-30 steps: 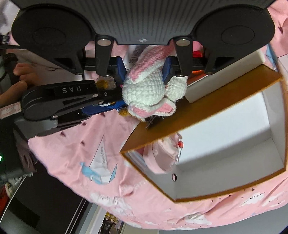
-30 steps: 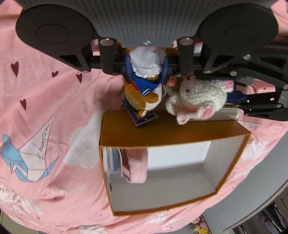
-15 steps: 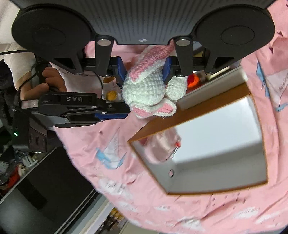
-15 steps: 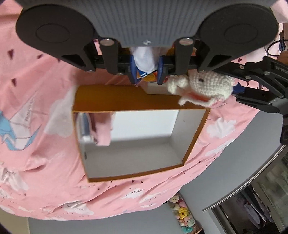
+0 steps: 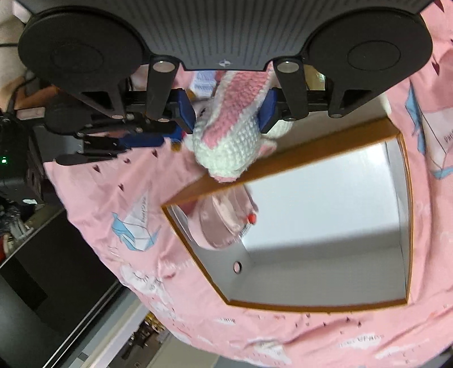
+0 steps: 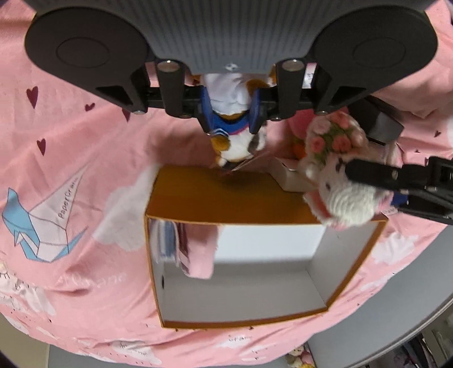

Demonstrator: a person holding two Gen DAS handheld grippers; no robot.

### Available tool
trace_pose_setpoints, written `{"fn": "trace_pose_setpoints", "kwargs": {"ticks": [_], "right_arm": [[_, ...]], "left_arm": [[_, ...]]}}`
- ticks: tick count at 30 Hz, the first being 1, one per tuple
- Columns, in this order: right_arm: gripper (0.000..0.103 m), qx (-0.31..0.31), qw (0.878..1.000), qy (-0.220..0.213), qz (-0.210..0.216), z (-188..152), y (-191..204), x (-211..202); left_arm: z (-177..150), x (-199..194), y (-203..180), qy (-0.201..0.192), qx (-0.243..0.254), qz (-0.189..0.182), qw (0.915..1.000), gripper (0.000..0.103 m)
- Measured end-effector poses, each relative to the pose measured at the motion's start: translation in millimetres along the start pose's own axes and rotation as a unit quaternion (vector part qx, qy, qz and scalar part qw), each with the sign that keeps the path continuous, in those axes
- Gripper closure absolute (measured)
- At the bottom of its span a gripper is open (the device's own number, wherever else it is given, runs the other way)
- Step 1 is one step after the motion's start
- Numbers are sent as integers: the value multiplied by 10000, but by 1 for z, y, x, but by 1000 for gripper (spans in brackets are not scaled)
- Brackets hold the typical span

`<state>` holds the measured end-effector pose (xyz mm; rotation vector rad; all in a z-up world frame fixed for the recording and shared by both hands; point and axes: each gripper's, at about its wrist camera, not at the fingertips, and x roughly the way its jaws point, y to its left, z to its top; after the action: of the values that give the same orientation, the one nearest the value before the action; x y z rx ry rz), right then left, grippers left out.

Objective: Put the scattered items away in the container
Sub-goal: 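Lift the bunny with the left gripper while the right gripper grasps the Donald Duck plush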

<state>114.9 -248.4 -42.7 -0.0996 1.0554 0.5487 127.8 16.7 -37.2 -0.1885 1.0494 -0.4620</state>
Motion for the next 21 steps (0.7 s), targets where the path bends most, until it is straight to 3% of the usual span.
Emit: {"fn": "trace_pose_setpoints", "kwargs": {"ticks": [6,12,16,21], "right_arm": [[54,-308,9995,54,-47,11,1,1],[52,-461,9963,549,477,28,-3,14],[54,-644,9927,927,418,30,-4,27],[56,-440,9906,1101,676,27,-11,35]], "left_arm": [[1,-5,-8,-296,181,326,9989,39],[-3,-19,-17,-331,461,267,9980,34],[-15,-21,-30,-186,984,391,9942,34],[-31,-9,-49,18,1806,603,9817,34]]}}
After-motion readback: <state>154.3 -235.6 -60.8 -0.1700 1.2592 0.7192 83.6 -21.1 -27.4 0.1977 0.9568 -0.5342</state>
